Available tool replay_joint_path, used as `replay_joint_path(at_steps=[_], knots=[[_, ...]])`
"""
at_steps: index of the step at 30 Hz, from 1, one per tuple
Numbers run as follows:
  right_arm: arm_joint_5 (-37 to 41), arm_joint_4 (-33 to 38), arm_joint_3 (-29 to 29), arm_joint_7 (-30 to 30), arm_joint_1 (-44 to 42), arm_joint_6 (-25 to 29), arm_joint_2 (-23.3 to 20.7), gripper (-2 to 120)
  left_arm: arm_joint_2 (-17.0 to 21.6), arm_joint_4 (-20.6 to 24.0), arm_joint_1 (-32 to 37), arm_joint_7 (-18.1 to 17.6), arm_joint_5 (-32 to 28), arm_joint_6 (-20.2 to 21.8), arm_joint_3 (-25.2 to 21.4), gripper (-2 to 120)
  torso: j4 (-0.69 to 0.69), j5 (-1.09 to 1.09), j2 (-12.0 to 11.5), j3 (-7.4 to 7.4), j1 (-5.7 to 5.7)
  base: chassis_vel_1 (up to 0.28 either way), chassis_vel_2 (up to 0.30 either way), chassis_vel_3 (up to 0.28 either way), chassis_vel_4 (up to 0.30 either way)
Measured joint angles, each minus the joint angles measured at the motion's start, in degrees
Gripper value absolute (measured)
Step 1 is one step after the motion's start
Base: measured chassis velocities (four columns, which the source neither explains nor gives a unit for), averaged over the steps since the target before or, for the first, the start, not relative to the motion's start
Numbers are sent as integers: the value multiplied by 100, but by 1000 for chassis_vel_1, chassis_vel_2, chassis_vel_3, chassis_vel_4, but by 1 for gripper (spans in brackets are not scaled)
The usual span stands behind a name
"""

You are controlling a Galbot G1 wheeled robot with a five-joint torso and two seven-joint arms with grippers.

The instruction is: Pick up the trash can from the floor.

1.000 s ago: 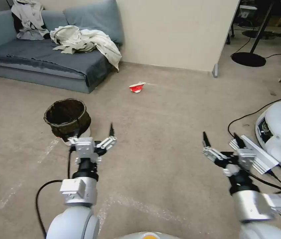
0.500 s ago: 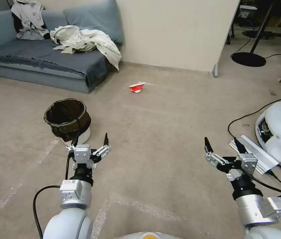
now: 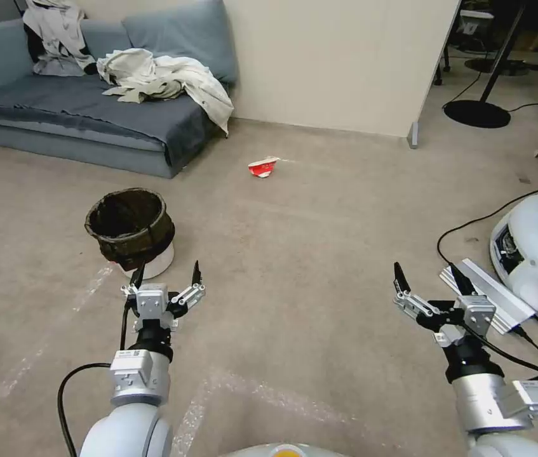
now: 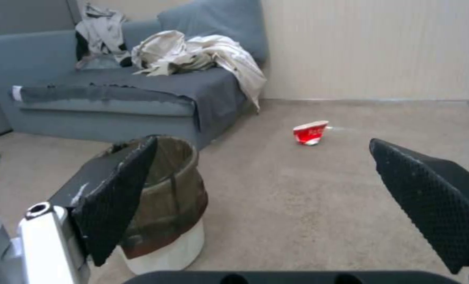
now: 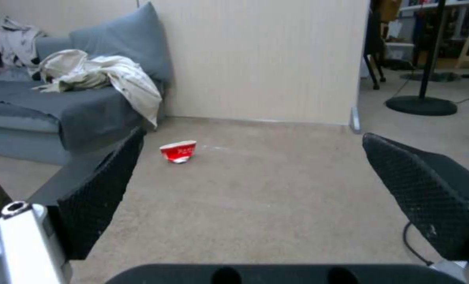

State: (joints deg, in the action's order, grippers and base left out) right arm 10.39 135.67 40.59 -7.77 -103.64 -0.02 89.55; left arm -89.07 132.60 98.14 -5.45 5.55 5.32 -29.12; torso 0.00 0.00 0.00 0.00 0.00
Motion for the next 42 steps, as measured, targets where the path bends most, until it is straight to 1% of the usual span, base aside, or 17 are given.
replay_joint_path(at_steps=[7,14,26,27,29,32,35,37,42], knots=[[-31,13,2,8,-8,-19,-1,100,-7,-23,3,0,-1,-33,4,100,0,-1,0,0,0,16,13,14,15],[-61,13,-10,22,-2,-30,22,100,-9,-47,-11,-3,-10,-61,21,100,0,0,0,0,0,67,79,88,62],[-63,11,-10,38,-10,-47,33,100,-37,-120,-21,-38,-10,-125,64,100,1,-1,0,0,1,126,112,119,113],[-63,11,-11,38,-10,-51,33,100,-39,-126,-22,-54,-10,-146,67,100,1,-1,0,0,1,138,140,143,107],[-63,10,-11,21,-6,-87,28,100,-45,-187,-38,-134,4,-321,86,100,1,0,0,0,1,106,133,106,111],[-52,5,-9,7,-3,-108,19,100,-55,-208,-41,-146,18,-355,93,100,2,0,0,0,1,95,112,91,94],[-45,-2,-7,-3,-1,-109,13,100,-58,-209,-41,-148,25,-359,95,100,2,0,0,0,0,63,49,72,57],[-45,-2,-2,-10,2,-109,5,100,-58,-209,-47,-148,26,-359,95,100,-1,0,0,0,1,0,0,0,0],[-47,-2,-3,-30,5,-110,5,100,-58,-206,-48,-148,25,-357,94,100,-1,0,0,0,1,-10,9,6,-8]])
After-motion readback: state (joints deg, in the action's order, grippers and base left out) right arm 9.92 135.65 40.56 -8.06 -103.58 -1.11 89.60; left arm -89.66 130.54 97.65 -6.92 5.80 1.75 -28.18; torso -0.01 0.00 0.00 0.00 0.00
